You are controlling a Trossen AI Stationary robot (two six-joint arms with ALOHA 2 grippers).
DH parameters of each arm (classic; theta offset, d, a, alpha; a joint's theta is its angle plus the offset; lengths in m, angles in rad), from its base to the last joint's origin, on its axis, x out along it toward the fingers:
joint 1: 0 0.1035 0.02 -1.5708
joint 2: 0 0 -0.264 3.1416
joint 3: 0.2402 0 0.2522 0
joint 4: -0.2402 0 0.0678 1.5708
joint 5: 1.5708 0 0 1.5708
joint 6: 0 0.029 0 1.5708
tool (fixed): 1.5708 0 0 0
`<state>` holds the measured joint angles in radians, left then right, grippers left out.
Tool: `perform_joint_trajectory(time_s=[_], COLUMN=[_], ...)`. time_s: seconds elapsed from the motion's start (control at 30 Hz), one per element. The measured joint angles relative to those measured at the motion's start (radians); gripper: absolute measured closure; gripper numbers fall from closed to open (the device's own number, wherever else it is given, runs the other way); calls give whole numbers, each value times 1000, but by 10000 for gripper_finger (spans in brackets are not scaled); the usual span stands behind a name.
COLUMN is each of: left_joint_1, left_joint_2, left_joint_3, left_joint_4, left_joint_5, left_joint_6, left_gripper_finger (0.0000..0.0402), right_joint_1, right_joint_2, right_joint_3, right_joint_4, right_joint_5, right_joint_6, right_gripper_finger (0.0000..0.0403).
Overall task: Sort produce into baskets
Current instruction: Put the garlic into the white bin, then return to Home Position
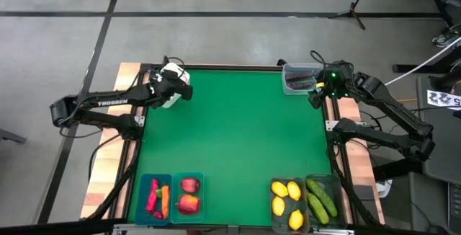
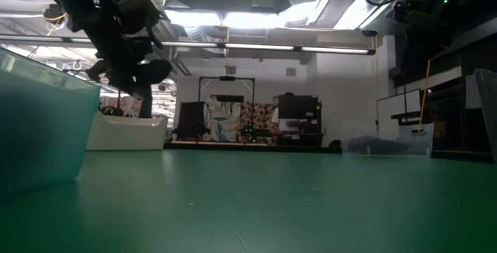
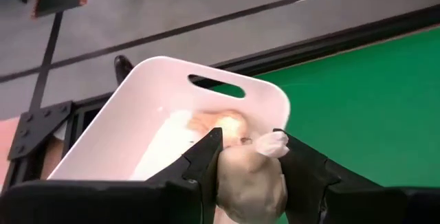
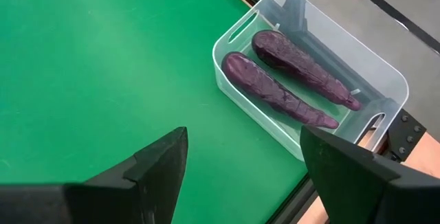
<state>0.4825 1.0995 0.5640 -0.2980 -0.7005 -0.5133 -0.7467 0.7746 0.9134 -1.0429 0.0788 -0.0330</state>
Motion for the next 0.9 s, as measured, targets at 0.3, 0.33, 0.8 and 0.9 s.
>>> perform_joint_trajectory(time_s=[0.3, 0.33, 0.8, 0.9], left_joint_1=[16, 16, -24, -77], left_joint_2=[0, 0, -45, -116], left_joint_3=[-1, -1, -1, -1], left_joint_4=[0, -2, 17, 67], left_joint_5=[58, 72, 93, 100], left_joint_6=[128, 139, 71, 66], left_gripper_finger=[233, 219, 102, 102], right_joint_1=[0, 0, 0, 0], right_joint_2=[0, 0, 0, 0], right_joint_3=[0, 0, 0, 0], right_joint_4=[0, 0, 38, 9], right_joint_5=[-11, -11, -12, -11], right_joint_6=[2, 2, -25, -25], right_gripper_finger=[121, 121, 121, 121])
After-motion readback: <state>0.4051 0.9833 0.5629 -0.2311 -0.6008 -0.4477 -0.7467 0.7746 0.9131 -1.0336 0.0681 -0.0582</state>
